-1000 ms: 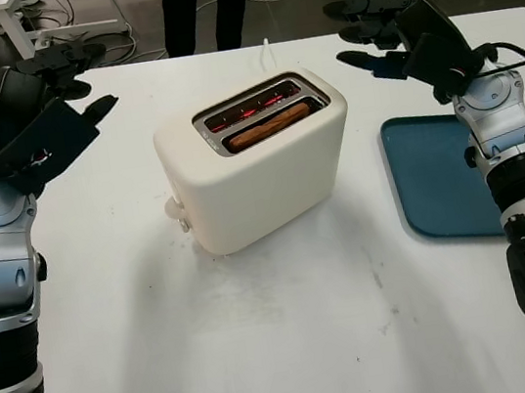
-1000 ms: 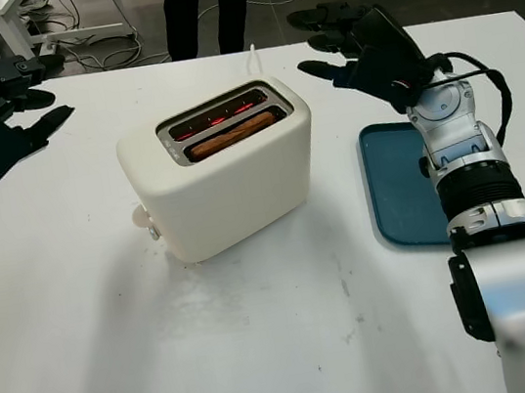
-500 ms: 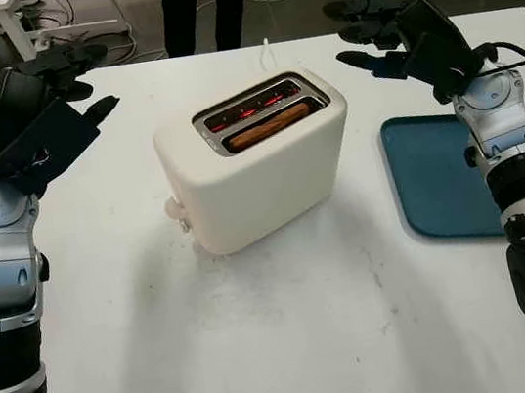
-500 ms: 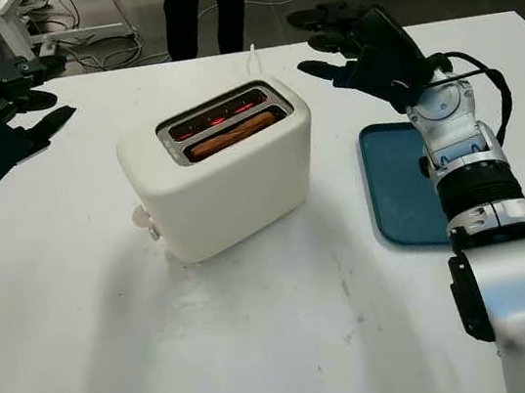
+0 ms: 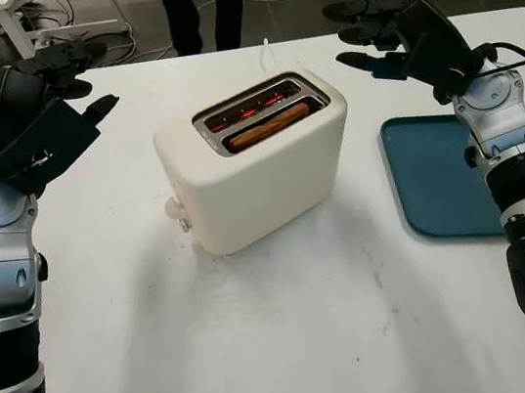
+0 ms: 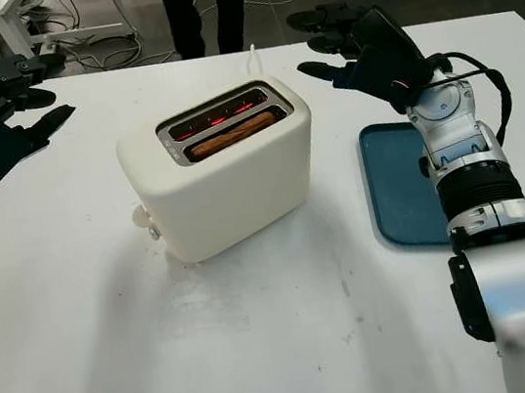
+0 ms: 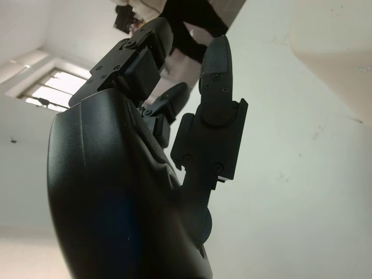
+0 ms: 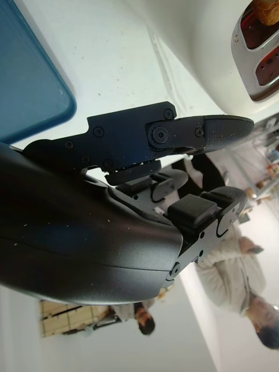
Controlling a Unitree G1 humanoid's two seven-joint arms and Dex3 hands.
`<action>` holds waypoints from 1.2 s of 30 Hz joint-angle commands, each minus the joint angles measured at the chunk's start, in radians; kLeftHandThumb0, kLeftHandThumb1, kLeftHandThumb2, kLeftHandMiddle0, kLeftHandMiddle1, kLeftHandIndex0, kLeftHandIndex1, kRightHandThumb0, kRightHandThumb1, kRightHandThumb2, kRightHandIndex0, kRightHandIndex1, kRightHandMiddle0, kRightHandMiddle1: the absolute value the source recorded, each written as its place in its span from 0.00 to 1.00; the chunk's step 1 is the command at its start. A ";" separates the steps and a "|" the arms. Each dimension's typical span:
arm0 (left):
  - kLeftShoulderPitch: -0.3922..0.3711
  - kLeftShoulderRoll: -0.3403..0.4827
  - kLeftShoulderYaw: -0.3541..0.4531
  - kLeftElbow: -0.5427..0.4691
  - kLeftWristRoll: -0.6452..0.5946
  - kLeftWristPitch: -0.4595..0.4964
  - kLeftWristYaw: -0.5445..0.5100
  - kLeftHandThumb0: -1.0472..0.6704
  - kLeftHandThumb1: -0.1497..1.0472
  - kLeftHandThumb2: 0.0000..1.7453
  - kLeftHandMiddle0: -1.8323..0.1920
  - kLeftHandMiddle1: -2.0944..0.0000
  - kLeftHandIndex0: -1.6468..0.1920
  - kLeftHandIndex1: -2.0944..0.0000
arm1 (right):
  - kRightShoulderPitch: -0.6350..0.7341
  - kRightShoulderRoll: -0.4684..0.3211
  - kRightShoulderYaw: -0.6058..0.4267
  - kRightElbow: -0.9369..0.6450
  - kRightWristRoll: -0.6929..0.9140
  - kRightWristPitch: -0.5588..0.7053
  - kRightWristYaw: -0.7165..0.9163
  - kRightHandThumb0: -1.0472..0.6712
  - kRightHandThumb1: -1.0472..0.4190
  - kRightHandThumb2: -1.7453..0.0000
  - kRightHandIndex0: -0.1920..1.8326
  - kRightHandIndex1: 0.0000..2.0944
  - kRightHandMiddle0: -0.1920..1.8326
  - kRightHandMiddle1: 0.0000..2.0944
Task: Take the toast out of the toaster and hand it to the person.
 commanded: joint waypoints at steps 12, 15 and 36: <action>0.007 0.003 0.001 -0.001 0.006 -0.001 0.002 0.36 0.89 0.12 0.74 0.63 0.57 0.99 | 0.015 0.004 0.000 -0.021 0.006 0.025 0.001 0.25 0.09 0.88 0.38 0.00 0.37 0.00; 0.008 0.006 0.002 0.005 0.004 -0.015 0.001 0.37 0.89 0.12 0.74 0.63 0.57 0.99 | 0.015 0.005 -0.001 -0.016 0.008 0.021 0.002 0.25 0.09 0.88 0.39 0.00 0.37 0.00; 0.004 0.008 -0.004 0.009 0.013 -0.018 0.003 0.37 0.89 0.12 0.74 0.63 0.56 0.99 | 0.015 0.001 0.003 -0.021 0.002 0.021 0.002 0.25 0.09 0.87 0.39 0.00 0.37 0.00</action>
